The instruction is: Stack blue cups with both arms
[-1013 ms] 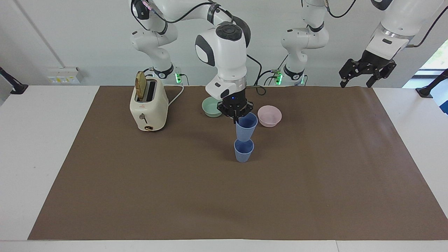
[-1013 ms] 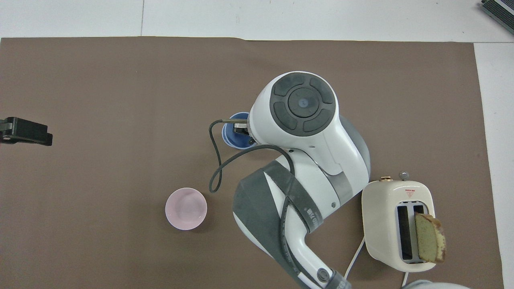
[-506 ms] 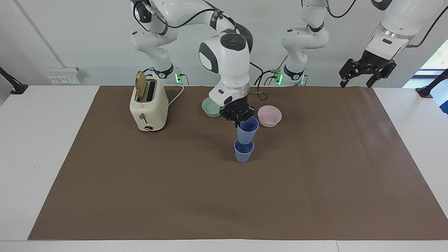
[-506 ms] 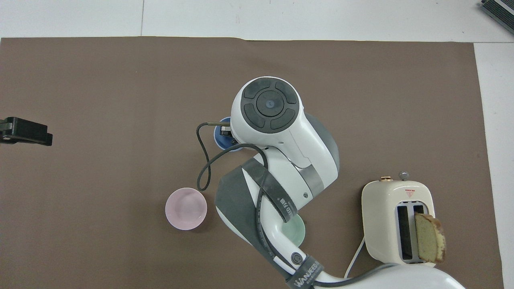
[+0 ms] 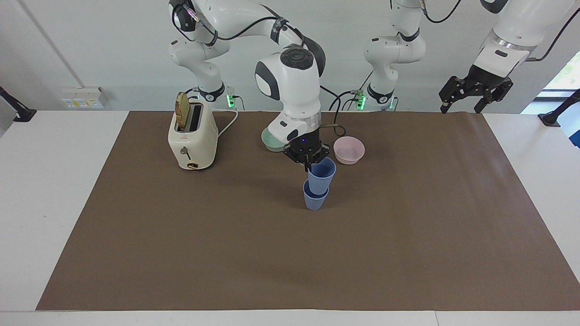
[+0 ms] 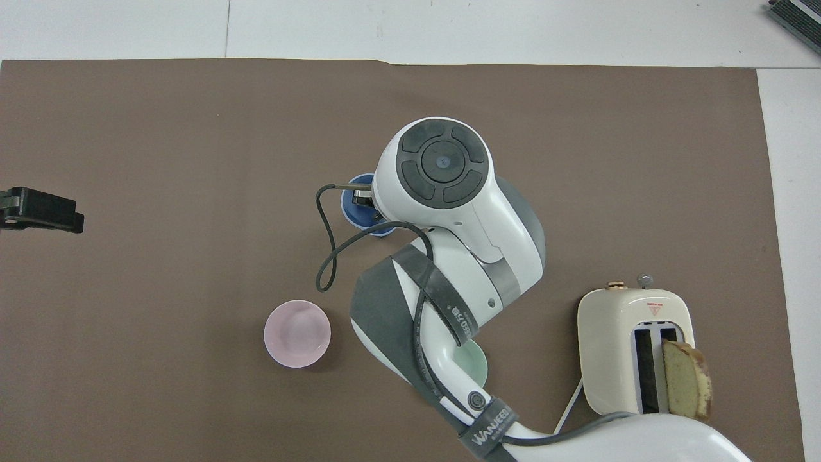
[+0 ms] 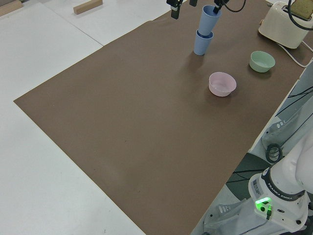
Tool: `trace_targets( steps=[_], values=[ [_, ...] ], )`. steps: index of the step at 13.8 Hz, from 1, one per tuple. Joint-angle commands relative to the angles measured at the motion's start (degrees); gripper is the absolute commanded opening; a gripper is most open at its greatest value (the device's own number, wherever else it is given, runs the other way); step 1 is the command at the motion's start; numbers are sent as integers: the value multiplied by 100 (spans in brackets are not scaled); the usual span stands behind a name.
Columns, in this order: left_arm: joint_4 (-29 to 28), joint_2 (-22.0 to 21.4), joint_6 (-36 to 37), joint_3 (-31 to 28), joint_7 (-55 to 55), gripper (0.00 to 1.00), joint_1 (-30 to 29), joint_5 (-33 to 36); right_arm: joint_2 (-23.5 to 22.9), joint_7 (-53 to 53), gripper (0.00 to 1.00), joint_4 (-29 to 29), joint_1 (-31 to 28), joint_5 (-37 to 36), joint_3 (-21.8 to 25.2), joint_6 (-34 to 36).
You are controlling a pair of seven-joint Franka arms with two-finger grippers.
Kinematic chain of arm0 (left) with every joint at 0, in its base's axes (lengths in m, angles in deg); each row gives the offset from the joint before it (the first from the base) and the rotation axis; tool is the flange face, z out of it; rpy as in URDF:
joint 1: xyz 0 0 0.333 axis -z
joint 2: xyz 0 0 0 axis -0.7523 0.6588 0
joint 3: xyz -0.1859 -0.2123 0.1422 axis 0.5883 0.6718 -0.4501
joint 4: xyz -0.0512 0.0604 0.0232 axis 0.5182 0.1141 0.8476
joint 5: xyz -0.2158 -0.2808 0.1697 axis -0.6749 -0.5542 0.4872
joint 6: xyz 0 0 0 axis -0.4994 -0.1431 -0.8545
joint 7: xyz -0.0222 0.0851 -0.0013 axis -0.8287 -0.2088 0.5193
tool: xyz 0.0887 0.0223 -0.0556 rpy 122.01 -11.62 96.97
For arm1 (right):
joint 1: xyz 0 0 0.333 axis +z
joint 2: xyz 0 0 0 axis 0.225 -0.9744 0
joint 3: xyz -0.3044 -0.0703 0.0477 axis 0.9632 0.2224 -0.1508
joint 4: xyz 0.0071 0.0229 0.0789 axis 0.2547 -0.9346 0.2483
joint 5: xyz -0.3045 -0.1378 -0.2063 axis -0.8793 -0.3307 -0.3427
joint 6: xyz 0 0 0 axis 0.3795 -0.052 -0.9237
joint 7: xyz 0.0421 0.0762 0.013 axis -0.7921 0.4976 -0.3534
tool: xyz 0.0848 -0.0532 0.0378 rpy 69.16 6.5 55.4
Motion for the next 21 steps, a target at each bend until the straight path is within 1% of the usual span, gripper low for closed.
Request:
trace_targets(
  steps=[1, 9, 14, 15, 16, 17, 18, 19, 20, 21],
  values=[
    [-82, -107, 20, 26, -49, 100, -77, -57, -111, 82, 0, 139, -93, -16, -38, -51],
    [-82, -107, 20, 35, -49, 100, -77, -57, -102, 258, 0, 16, -102, 63, -47, -59],
    [-82, -107, 20, 35, -58, 100, -77, -57, -155, 267, 0, -142, -93, 63, -47, -305],
    [-82, -107, 20, 35, -58, 100, -77, -57, -155, 267, 17, -142, -102, 63, -47, -306],
    [-82, -107, 20, 35, -49, 100, -77, -57, -155, 267, 30, -142, -94, 54, -47, -297],
    [-82, -107, 29, 35, -58, 100, -77, -57, -146, 267, 56, -125, -85, 37, -47, -279],
    [-82, -107, 20, 35, -49, 100, -77, -57, -137, 258, 72, -124, -67, 19, -47, -271],
    [-82, -107, 20, 35, -58, 100, -77, -57, -120, 258, 91, -116, -76, 2, -47, -270],
    [-82, -107, 20, 35, -58, 100, -77, -57, -32, 267, 100, -124, -93, 10, -38, -201],
    [-82, -107, 20, 26, -49, 100, -77, -57, 143, 267, 100, -151, -120, -7, -12, -139]
  ],
)
